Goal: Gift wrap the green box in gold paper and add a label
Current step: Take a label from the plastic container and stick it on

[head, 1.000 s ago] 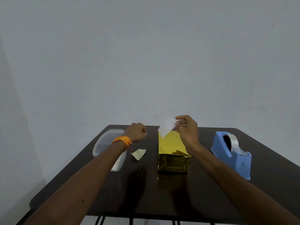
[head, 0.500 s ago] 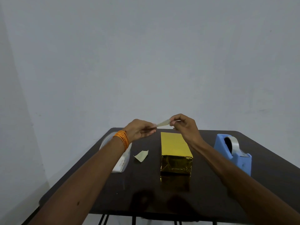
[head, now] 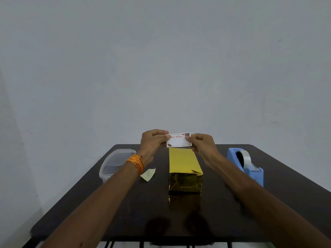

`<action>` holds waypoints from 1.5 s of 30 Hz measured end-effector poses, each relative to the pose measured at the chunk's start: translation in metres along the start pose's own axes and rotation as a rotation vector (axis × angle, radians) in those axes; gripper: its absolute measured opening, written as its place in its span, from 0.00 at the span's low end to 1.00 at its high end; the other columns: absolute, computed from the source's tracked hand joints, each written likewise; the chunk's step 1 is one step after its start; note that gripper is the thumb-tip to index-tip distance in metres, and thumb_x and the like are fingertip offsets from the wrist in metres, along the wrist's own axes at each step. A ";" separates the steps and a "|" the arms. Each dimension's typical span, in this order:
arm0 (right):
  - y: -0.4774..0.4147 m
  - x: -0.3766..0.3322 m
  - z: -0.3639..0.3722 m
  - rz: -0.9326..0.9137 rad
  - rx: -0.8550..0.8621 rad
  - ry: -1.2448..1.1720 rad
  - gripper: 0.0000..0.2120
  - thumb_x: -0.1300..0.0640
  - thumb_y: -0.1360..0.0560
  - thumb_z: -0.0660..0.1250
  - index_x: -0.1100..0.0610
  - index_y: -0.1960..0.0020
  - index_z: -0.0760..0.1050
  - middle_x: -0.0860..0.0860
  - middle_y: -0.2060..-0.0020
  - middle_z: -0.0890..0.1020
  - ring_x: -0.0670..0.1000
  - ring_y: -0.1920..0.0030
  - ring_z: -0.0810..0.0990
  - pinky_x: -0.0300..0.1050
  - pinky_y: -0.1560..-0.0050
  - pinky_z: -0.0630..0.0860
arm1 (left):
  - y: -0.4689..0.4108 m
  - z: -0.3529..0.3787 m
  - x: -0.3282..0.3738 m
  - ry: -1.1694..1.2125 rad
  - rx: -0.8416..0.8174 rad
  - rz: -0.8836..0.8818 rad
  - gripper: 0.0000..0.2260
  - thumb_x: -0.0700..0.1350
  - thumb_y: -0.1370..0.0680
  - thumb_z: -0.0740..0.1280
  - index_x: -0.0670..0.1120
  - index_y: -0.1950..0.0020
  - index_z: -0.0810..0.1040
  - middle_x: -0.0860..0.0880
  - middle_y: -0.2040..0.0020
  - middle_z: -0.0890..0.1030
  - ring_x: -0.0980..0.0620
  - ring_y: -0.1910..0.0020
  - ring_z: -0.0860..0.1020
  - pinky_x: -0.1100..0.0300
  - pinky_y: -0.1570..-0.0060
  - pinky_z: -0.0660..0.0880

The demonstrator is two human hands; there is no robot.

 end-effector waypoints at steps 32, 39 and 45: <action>-0.077 0.082 -0.016 0.173 0.130 0.226 0.04 0.62 0.27 0.75 0.63 0.54 0.83 0.55 0.64 0.82 0.45 0.69 0.76 0.34 0.69 0.73 | -0.062 0.029 -0.083 -0.490 0.172 -0.046 0.03 0.39 0.26 0.73 0.41 0.56 0.86 0.45 0.57 0.85 0.49 0.55 0.82 0.56 0.56 0.81; -0.082 0.088 -0.017 0.182 0.157 0.298 0.06 0.61 0.26 0.75 0.63 0.51 0.84 0.54 0.63 0.83 0.44 0.71 0.77 0.32 0.71 0.72 | -0.065 0.032 -0.089 -0.547 0.172 -0.039 0.04 0.39 0.25 0.72 0.40 0.54 0.86 0.44 0.53 0.85 0.49 0.54 0.82 0.59 0.57 0.80; -0.084 0.084 -0.016 0.162 0.145 0.426 0.08 0.61 0.26 0.74 0.64 0.49 0.84 0.54 0.66 0.83 0.44 0.71 0.78 0.33 0.70 0.73 | -0.066 0.033 -0.091 -0.608 0.192 -0.017 0.04 0.40 0.26 0.73 0.40 0.54 0.86 0.44 0.54 0.85 0.48 0.55 0.83 0.59 0.58 0.81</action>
Point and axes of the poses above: each hand's wrist, its own y-axis away from the middle knuckle, its own z-axis out of the palm, x = y × z, the point moved 4 cm from there along -y, towards the middle knuckle
